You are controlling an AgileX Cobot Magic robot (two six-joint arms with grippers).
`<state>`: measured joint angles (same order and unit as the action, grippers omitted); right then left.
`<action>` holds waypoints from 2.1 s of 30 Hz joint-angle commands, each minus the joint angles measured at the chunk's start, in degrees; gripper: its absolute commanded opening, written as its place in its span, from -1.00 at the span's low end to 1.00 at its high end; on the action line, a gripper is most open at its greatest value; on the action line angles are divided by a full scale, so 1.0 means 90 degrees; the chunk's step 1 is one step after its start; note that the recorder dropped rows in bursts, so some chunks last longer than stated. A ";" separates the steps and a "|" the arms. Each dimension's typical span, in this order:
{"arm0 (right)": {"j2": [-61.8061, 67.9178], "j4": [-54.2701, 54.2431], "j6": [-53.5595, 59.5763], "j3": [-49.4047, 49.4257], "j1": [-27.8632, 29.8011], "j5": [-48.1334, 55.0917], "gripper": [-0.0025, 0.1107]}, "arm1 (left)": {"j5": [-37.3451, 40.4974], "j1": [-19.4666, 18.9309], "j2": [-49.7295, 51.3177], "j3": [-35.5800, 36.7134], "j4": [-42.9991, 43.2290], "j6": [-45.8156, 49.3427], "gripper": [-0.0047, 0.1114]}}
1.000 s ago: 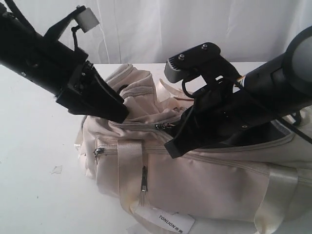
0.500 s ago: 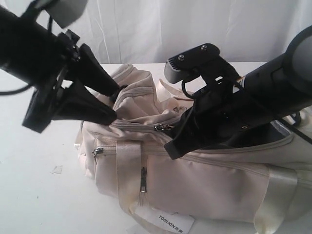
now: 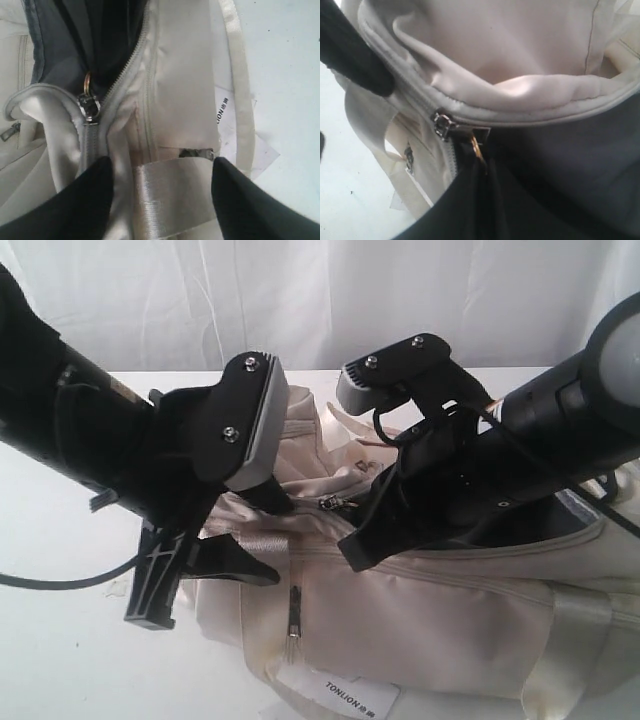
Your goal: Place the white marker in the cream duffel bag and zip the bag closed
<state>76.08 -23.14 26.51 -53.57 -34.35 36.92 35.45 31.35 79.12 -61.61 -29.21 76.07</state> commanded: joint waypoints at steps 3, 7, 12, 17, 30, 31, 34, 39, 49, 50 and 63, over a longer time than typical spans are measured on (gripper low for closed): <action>0.0003 -0.0116 0.0150 -0.0070 0.0011 0.0195 -0.96 | -0.0880 0.0143 0.0178 0.0058 -0.0080 0.0103 0.15; 0.0003 -0.0116 0.0191 -0.0070 0.0011 0.0566 -0.96 | -0.1103 0.0143 0.0166 0.0058 -0.0080 0.0138 0.15; 0.0003 -0.0116 0.0216 -0.0070 0.0011 0.0411 -0.96 | -0.1102 0.0143 0.0147 0.0058 -0.0053 0.0138 0.15; 0.0003 -0.0090 0.0232 -0.0070 0.0011 0.0368 -0.96 | -0.1102 0.0143 -0.0076 0.0032 0.0022 0.0150 0.15; 0.0003 -0.0090 0.0311 -0.0070 0.0011 0.0329 -0.96 | -0.1162 0.0153 -0.0215 0.0032 -0.0023 0.0281 0.14; 0.0003 -0.0090 0.0311 -0.0070 0.0011 0.0316 -0.96 | -0.1141 0.0179 -0.0174 0.0032 -0.0084 0.0310 0.14; 0.0003 -0.0101 0.0311 -0.0070 0.0011 0.0270 -0.96 | -0.1125 0.0364 -0.0010 0.0032 -0.0123 0.0397 0.13; 0.0003 -0.0116 0.0311 -0.0070 0.0011 0.0201 -0.96 | -0.1125 0.0616 0.0276 0.0032 -0.0077 0.0426 0.09; -0.0048 -0.0260 0.0362 -0.0070 0.0011 0.0201 -0.96 | -0.1275 0.0616 0.0489 0.0032 0.0008 0.0382 0.09; -0.0098 -0.0260 0.0362 -0.0070 0.0011 0.0201 -0.96 | -0.1272 0.0616 0.0489 0.0032 0.0008 0.0382 0.08; -0.0895 0.0116 0.0424 -0.0070 0.0011 0.0571 -0.96 | -0.1339 0.0616 0.0489 0.0032 0.0021 0.0382 -0.02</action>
<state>69.73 -22.49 29.76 -54.04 -34.31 42.65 22.74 36.76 83.13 -61.34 -29.01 79.98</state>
